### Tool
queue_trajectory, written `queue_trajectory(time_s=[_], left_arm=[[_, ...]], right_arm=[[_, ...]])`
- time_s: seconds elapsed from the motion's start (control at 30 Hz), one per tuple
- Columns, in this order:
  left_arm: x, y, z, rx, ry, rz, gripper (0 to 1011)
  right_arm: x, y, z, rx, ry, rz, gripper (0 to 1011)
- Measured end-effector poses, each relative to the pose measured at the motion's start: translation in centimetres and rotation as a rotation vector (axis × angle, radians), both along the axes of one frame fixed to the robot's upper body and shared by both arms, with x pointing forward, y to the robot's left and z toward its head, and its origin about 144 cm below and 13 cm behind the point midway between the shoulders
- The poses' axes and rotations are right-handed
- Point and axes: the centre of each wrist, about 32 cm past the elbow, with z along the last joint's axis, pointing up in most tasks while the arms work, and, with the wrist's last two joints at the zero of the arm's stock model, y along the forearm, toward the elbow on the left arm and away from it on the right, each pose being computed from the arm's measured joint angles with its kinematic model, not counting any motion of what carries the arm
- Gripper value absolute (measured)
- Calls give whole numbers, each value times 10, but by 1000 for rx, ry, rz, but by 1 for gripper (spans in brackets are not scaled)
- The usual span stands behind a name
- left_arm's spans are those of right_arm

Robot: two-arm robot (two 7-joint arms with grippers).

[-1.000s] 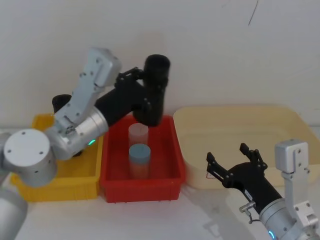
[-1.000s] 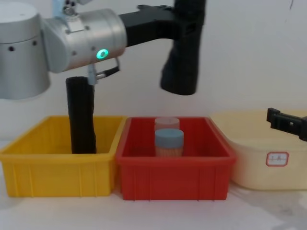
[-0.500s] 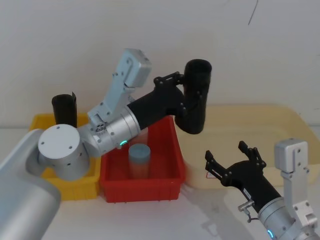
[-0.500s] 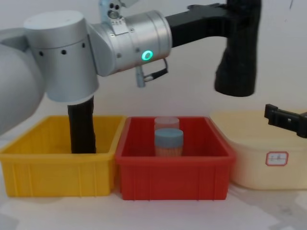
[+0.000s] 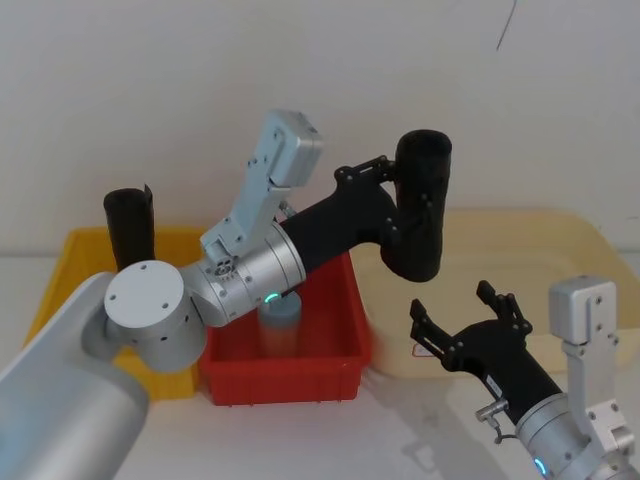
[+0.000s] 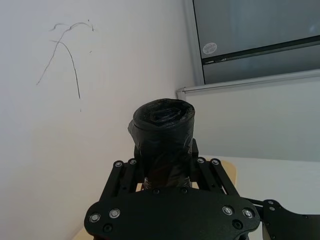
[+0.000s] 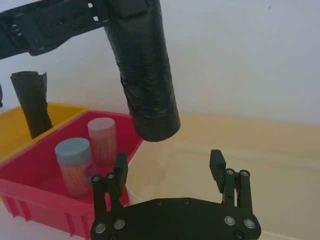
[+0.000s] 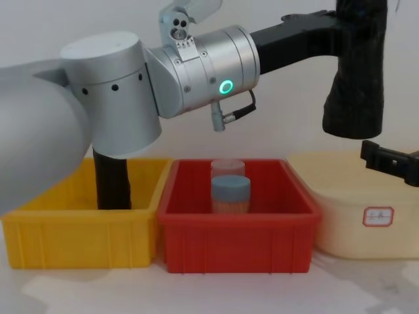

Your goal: Pick up the garbage bag with the one hand and transfer it to the other hand.

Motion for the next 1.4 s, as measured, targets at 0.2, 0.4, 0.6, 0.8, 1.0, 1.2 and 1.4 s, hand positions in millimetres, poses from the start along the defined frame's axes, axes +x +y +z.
queue_trajectory(time_s=[0.2,0.4,0.6,0.8,1.0,1.2,1.4], left_arm=[[0,-2,-5,-13,11,-5,457],[0,-4,-8,-20,18,-8,457],[0,-5,-10,-25,21,-9,457],[0,-5,-11,-27,24,-10,457],[0,-6,-12,-29,26,-10,457],[0,-6,-12,-30,27,-10,457],[0,-6,-12,-31,27,-11,457]], right_arm=[[0,0,0,-1,0,0,1001],[2,1,0,-5,-7,-1,1001],[4,1,-1,-14,-32,0,1001],[8,3,-1,-24,-56,7,1001],[13,7,-1,-36,-82,22,1001],[18,11,-2,-49,-102,33,1001],[26,15,-1,-56,-119,36,1001]])
